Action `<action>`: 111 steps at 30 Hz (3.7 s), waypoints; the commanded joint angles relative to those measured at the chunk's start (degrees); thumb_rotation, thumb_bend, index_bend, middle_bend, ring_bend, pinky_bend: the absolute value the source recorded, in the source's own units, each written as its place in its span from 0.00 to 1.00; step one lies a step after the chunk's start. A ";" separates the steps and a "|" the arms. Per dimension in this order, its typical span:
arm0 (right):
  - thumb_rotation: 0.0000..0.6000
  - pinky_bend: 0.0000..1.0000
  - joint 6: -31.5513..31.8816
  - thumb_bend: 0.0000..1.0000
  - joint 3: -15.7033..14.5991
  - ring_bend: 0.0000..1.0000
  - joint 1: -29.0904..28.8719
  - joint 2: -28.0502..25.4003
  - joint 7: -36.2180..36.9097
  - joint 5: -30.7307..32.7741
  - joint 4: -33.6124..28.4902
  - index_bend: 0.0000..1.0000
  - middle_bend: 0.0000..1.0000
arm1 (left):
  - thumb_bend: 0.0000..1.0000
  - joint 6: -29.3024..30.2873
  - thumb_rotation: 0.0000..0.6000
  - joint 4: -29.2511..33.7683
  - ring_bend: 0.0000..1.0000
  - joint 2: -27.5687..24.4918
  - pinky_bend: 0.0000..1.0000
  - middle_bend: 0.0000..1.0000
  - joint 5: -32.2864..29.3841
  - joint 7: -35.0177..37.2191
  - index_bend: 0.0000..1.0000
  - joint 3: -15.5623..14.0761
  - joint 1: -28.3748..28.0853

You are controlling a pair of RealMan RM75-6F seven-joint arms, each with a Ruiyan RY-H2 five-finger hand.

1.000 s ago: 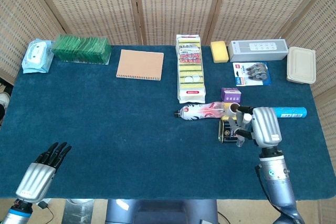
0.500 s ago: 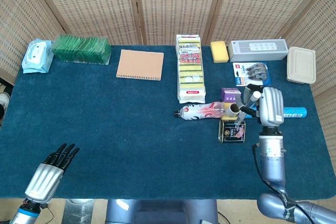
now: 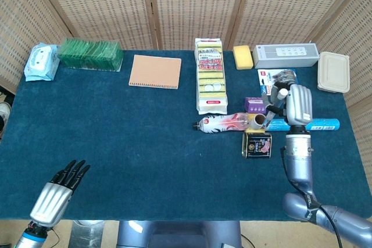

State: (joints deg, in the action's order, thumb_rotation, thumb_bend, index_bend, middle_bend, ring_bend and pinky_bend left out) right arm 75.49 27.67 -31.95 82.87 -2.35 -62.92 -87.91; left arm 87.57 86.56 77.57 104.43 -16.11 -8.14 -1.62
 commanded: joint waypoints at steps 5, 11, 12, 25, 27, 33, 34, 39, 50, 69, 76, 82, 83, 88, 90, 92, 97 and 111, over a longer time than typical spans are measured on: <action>1.00 1.00 -0.81 0.40 0.05 1.00 -1.70 2.08 2.04 -0.47 4.40 0.80 1.00 | 0.21 -0.01 1.00 -0.05 0.06 0.54 0.26 0.08 -0.27 -0.66 0.04 -0.06 0.30; 1.00 1.00 -0.52 0.40 -0.85 1.00 -2.46 3.42 2.15 -1.73 5.80 0.80 1.00 | 0.21 0.26 1.00 0.13 0.06 0.84 0.26 0.08 0.12 -1.28 0.04 -0.36 0.57; 1.00 1.00 -0.46 0.40 -1.08 1.00 -2.62 3.76 2.11 -1.99 6.16 0.80 1.00 | 0.21 0.40 1.00 0.13 0.06 0.82 0.26 0.08 0.27 -1.28 0.04 -0.44 0.63; 1.00 1.00 -1.93 0.40 -2.54 1.00 -4.27 7.42 5.44 -3.47 12.88 0.80 1.00 | 0.21 0.33 1.00 -0.04 0.06 0.84 0.26 0.08 0.04 -1.40 0.04 -0.41 0.74; 1.00 1.00 -2.38 0.40 -2.63 1.00 -4.65 7.75 6.28 -3.85 14.34 0.80 1.00 | 0.21 0.16 1.00 -0.07 0.06 0.91 0.26 0.08 -0.04 -1.51 0.04 -0.43 0.72; 1.00 1.00 -3.19 0.40 -2.46 1.00 -5.53 8.12 8.02 -4.58 17.70 0.80 1.00 | 0.21 -0.32 1.00 0.00 0.06 1.09 0.26 0.08 -0.36 -1.75 0.04 -0.35 0.62; 1.00 1.00 -3.09 0.40 -2.42 1.00 -5.57 8.07 8.14 -4.72 17.90 0.80 1.00 | 0.21 -0.35 1.00 0.02 0.06 1.09 0.26 0.08 -0.45 -1.78 0.04 -0.33 0.63; 1.00 1.00 -3.35 0.40 -1.97 1.00 -5.66 7.30 8.63 -4.58 18.38 0.80 1.00 | 0.21 -0.44 1.00 0.16 0.06 1.21 0.26 0.08 -0.62 -1.96 0.04 -0.23 0.63; 1.00 1.00 -5.06 0.40 -1.82 1.00 -5.96 7.33 9.66 -3.30 20.75 0.80 1.00 | 0.21 -0.40 1.00 0.15 0.06 1.18 0.26 0.08 -0.59 -2.05 0.04 -0.36 0.70; 1.00 0.99 -6.37 0.35 -2.61 1.00 -5.97 10.82 12.41 -1.92 23.13 0.80 1.00 | 0.21 -0.79 1.00 0.42 0.06 0.87 0.26 0.08 -0.51 -1.89 0.04 -0.38 0.33; 1.00 0.95 -5.71 0.33 -4.22 0.98 -5.24 11.81 14.07 -3.68 24.78 0.78 0.97 | 0.21 -1.01 1.00 0.40 0.06 0.93 0.26 0.08 -0.72 -2.16 0.04 -0.44 0.38; 1.00 0.89 -5.46 0.33 -5.56 0.93 -4.21 11.65 16.51 -5.34 25.53 0.74 0.93 | 0.21 -1.50 1.00 0.48 0.06 1.07 0.26 0.08 -0.90 -2.66 0.04 -0.51 0.32; 1.00 0.88 -5.47 0.33 -5.77 0.93 -4.02 11.64 16.90 -5.55 25.64 0.74 0.92 | 0.21 -1.62 1.00 0.50 0.06 1.12 0.26 0.08 -0.95 -2.77 0.04 -0.51 0.29; 1.00 0.84 -5.91 0.33 -6.71 0.89 -3.44 11.67 18.09 -6.28 26.01 0.71 0.89 | 0.21 -1.78 1.00 0.61 0.06 1.20 0.26 0.08 -0.94 -3.11 0.04 -0.57 0.28; 1.00 0.82 -5.98 0.33 -7.04 0.88 -3.26 11.88 18.44 -6.55 26.26 0.71 0.88 | 0.21 -1.67 1.00 0.62 0.06 1.18 0.26 0.08 -0.90 -3.12 0.04 -0.61 0.33; 1.00 0.81 -6.22 0.33 -7.43 0.87 -3.13 12.14 18.64 -6.75 26.54 0.70 0.87 | 0.21 -1.58 1.00 0.60 0.06 1.16 0.26 0.08 -0.88 -3.12 0.04 -0.60 0.35; 1.00 0.78 -6.81 0.33 -8.30 0.83 -2.98 13.04 19.08 -7.26 27.52 0.68 0.82 | 0.21 -1.44 1.00 0.53 0.06 1.09 0.26 0.08 -0.68 -2.98 0.04 -0.72 0.38; 1.00 0.66 -8.05 0.33 -9.33 0.69 -3.05 14.48 19.86 -8.40 30.61 0.64 0.68 | 0.21 -1.41 1.00 0.58 0.06 1.05 0.26 0.08 -0.57 -2.94 0.04 -0.77 0.35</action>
State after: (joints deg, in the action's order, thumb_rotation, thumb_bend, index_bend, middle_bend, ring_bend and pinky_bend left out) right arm 67.48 18.37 -35.01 97.37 17.48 -71.29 -57.35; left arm 86.17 87.14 78.62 103.87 -19.04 -8.90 -1.27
